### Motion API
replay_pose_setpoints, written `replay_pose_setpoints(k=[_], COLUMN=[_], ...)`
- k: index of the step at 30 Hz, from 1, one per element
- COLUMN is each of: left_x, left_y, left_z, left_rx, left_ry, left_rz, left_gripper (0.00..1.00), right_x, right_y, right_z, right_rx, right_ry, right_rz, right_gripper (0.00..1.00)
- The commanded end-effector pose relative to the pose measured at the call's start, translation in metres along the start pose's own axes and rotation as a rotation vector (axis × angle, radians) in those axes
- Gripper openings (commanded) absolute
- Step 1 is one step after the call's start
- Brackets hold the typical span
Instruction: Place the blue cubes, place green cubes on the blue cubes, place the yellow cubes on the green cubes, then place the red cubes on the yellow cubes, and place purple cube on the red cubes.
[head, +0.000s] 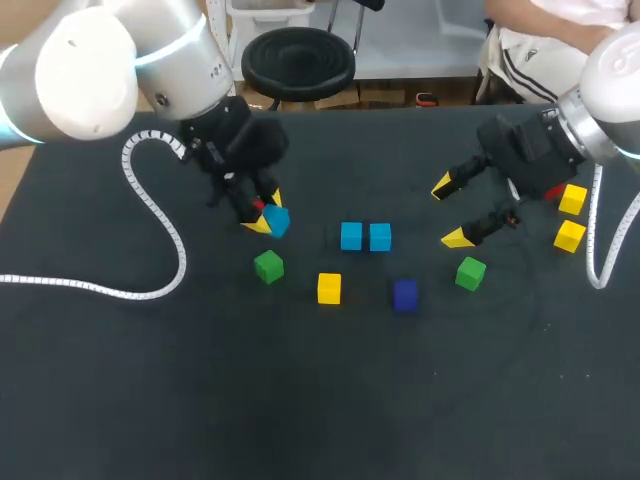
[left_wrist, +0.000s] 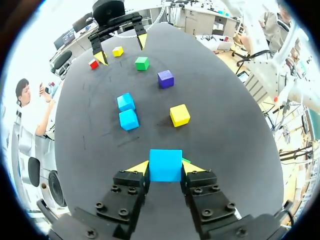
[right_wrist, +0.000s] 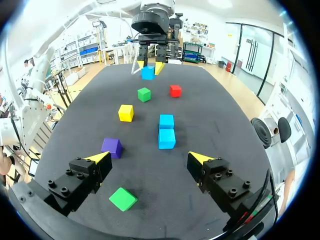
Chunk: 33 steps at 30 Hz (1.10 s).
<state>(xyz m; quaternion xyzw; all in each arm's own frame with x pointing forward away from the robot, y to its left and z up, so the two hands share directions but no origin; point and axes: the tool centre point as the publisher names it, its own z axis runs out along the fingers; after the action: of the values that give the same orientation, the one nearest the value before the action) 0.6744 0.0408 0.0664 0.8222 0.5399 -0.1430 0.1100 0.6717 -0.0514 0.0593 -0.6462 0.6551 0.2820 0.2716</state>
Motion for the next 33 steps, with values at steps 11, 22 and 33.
replay_pose_setpoints(k=[11,22,33], left_x=[-0.001,-0.01,-0.01], left_y=[0.01,0.015,0.015], left_z=[0.01,0.018,0.018], left_rx=[0.041,0.067,0.067], left_ry=[0.002,-0.007,-0.007], left_rz=[-0.253,-0.288,-0.288], left_gripper=[0.0,0.0,0.0], right_x=[0.0,0.0,0.0], right_y=[0.0,0.0,0.0], right_z=[0.0,0.0,0.0], right_rx=[0.0,0.0,0.0], right_ry=[-0.002,-0.002,-0.002], right_rz=[-0.001,-0.001,-0.001], right_gripper=[1.0,1.0,1.0])
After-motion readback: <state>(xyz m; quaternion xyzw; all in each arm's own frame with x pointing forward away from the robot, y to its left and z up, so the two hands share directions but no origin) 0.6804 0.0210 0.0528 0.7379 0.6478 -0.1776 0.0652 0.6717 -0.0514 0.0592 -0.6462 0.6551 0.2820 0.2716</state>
